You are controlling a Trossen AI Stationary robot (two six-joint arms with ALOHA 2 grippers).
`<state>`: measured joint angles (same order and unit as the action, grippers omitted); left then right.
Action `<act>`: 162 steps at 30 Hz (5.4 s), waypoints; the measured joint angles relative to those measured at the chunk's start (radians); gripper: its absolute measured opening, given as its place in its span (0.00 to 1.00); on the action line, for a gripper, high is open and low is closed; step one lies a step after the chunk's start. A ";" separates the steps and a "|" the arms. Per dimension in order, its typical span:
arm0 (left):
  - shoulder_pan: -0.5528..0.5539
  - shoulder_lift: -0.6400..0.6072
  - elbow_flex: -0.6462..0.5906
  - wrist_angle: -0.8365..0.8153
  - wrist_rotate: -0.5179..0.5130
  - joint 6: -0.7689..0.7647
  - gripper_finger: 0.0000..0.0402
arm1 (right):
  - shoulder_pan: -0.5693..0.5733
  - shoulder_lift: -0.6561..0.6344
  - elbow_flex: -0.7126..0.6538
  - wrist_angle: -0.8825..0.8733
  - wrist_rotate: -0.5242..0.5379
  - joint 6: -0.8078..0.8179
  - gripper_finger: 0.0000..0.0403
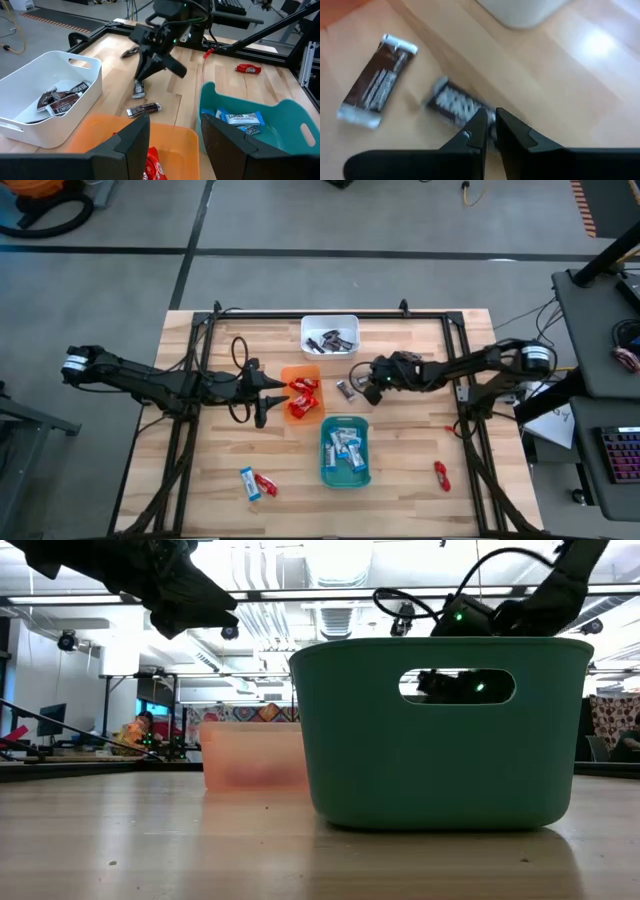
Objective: Sort candy
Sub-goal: Put the brown chocolate bar into the white bin, then put the red chocolate bar into the orange bin
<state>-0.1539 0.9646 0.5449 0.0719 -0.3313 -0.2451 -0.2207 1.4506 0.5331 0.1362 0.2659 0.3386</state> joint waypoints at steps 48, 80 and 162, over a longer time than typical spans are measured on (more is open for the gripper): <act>0.000 0.000 0.000 0.014 0.000 0.215 0.40 | -0.135 -0.076 0.005 -0.093 -0.345 -0.605 0.60; 0.002 -0.001 0.000 0.069 -0.003 0.446 0.40 | -0.220 0.092 0.066 -0.089 -0.475 -0.681 0.17; 0.001 -0.001 0.000 -0.112 0.248 0.252 0.40 | -0.278 0.264 0.789 -0.530 -0.373 -0.525 0.48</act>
<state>-0.1528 0.9634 0.5453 -0.0404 -0.0829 0.0074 -0.4985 1.7143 1.3219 -0.3936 -0.1072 -0.1863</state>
